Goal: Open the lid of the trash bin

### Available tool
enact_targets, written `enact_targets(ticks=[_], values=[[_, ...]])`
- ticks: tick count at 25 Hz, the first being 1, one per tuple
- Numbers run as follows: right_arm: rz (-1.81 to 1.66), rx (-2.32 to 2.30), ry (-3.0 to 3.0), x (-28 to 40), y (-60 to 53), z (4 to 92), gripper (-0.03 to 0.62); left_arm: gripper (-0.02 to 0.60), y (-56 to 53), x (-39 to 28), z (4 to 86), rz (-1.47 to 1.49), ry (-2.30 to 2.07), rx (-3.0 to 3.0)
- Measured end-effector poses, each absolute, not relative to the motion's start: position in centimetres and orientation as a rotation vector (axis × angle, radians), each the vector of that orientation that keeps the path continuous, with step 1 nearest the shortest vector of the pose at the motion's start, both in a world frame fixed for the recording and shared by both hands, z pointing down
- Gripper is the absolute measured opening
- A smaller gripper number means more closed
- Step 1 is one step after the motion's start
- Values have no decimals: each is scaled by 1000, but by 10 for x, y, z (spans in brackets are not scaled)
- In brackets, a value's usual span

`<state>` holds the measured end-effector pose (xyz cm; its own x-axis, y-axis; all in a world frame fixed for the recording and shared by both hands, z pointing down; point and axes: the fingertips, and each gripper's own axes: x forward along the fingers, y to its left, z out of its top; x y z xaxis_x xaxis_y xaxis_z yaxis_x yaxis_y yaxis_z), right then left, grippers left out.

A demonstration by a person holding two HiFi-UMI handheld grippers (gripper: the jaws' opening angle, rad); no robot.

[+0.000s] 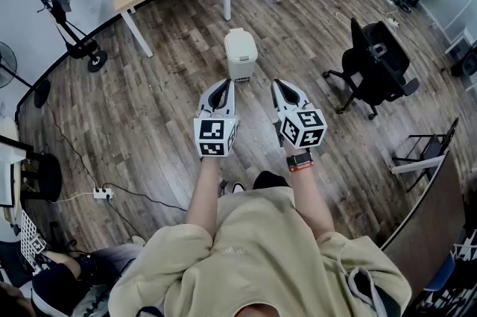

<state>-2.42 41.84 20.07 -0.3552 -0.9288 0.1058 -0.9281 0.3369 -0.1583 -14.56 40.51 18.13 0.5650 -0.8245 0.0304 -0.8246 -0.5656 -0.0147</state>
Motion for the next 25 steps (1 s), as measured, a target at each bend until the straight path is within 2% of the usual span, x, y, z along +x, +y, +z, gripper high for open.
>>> enact_targets(ticks=[11, 25], values=[[-382, -1738, 2521, -26, 376, 226, 15, 25, 371, -147, 209, 49, -1424, 2730], [-538, -1562, 2696, 37, 134, 277, 15, 25, 134, -73, 242, 68, -1513, 2567]])
